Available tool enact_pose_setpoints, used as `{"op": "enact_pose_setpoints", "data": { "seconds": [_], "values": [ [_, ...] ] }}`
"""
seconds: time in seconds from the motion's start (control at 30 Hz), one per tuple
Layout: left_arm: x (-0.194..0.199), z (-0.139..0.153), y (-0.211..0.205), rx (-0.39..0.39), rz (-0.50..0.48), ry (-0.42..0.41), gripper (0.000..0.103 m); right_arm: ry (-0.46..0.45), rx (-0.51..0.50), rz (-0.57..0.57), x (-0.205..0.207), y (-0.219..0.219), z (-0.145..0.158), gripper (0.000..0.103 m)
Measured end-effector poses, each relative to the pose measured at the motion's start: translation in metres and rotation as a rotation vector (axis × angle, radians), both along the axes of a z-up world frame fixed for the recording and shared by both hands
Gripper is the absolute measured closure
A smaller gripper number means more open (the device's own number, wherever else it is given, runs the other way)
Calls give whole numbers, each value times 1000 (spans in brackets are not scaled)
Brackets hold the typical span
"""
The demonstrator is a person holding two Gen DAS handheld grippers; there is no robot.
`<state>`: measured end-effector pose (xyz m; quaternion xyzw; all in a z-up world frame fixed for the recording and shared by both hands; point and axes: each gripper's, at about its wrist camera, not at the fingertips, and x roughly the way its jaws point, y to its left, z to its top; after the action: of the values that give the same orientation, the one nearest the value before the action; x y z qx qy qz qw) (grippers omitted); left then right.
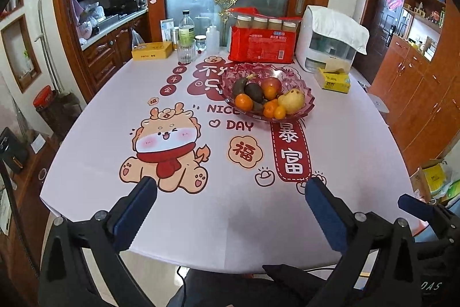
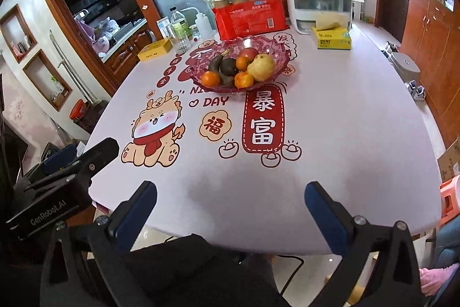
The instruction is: Organize fruits
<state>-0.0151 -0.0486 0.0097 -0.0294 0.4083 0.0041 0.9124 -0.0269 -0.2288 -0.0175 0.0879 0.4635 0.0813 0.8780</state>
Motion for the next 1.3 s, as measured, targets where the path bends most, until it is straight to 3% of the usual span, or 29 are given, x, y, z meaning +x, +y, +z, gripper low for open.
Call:
{"op": "enact_pose_setpoints", "data": {
  "seconds": [1.3],
  "values": [
    [4,2,0,-6,13,-6,1,-18,-18,13,5,4,1,0]
  ]
}}
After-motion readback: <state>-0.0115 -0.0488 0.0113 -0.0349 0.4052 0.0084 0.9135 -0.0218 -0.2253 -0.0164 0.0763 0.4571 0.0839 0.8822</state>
